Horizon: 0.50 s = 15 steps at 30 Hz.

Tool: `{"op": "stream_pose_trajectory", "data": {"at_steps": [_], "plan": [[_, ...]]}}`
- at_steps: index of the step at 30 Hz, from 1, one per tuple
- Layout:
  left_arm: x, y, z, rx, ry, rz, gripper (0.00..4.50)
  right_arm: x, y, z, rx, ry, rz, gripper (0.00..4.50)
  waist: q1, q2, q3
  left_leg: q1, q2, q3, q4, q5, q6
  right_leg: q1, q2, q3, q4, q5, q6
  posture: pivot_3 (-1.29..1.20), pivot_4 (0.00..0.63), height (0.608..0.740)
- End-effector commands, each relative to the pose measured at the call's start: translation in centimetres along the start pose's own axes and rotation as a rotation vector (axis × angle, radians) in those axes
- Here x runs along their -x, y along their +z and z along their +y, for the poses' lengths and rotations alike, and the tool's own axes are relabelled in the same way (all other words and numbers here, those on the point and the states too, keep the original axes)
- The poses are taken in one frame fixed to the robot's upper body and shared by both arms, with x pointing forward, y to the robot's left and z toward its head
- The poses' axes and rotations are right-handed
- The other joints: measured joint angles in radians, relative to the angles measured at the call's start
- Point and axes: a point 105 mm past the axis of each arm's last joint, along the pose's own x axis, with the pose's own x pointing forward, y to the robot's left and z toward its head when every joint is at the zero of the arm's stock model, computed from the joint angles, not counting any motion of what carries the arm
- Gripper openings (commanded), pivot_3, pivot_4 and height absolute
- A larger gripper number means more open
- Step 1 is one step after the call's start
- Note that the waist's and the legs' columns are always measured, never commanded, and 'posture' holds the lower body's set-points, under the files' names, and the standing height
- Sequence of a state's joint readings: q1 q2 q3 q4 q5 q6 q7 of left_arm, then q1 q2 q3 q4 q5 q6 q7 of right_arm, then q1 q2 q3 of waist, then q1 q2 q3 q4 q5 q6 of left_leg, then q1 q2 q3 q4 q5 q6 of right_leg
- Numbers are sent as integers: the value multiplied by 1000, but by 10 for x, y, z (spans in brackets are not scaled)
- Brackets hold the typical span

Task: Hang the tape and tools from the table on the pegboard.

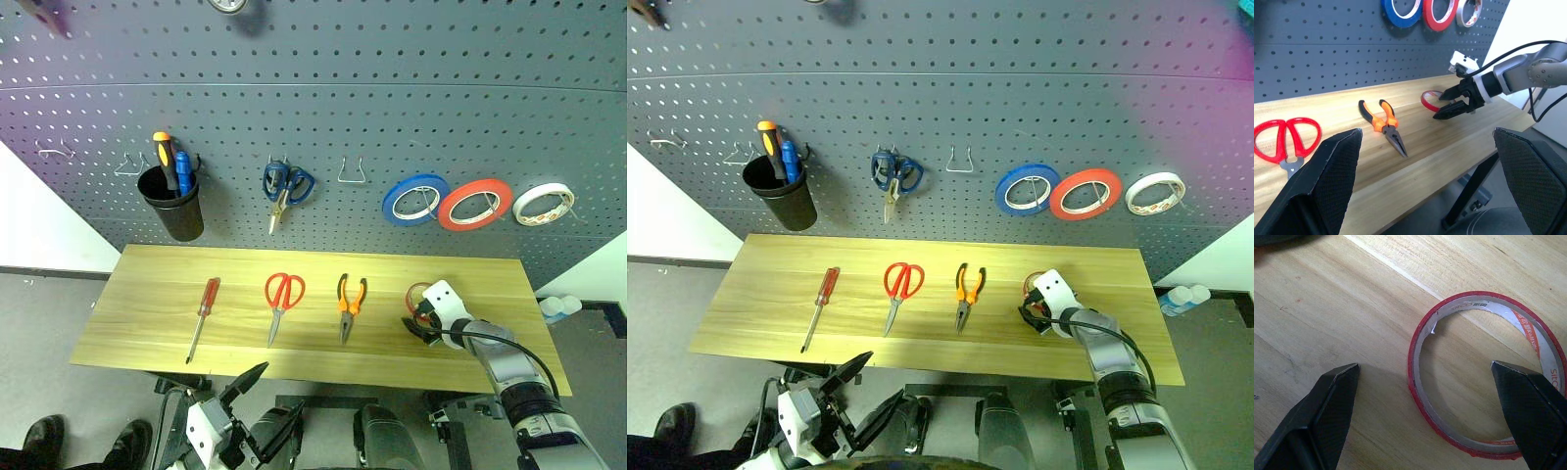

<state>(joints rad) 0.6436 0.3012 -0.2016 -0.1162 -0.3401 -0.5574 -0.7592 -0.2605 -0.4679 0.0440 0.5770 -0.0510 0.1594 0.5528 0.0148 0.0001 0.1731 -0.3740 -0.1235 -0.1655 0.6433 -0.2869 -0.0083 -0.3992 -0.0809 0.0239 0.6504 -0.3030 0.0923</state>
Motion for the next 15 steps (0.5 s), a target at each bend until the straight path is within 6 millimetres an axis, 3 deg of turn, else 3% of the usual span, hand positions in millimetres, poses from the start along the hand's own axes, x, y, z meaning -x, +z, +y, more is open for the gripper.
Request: {"op": "stream_pose_trajectory", "data": {"at_steps": [1, 15], "plan": [[0, 3, 1, -15, -7, -19, 4474, -2, 5, 1, 8, -3, -20, 4500, 0, 0, 0, 0, 0, 0, 0, 0, 0, 0, 0, 0, 0, 0, 0, 49, 145, 740], [0, 2, 7, -32, -33, -15, 4474, -4, 5, 3, 3, -13, -32, 4500, -1, 1, -1, 0, 0, 0, 1, 0, 0, 0, 0, 0, 1, 1, 2, 35, 127, 740]]}}
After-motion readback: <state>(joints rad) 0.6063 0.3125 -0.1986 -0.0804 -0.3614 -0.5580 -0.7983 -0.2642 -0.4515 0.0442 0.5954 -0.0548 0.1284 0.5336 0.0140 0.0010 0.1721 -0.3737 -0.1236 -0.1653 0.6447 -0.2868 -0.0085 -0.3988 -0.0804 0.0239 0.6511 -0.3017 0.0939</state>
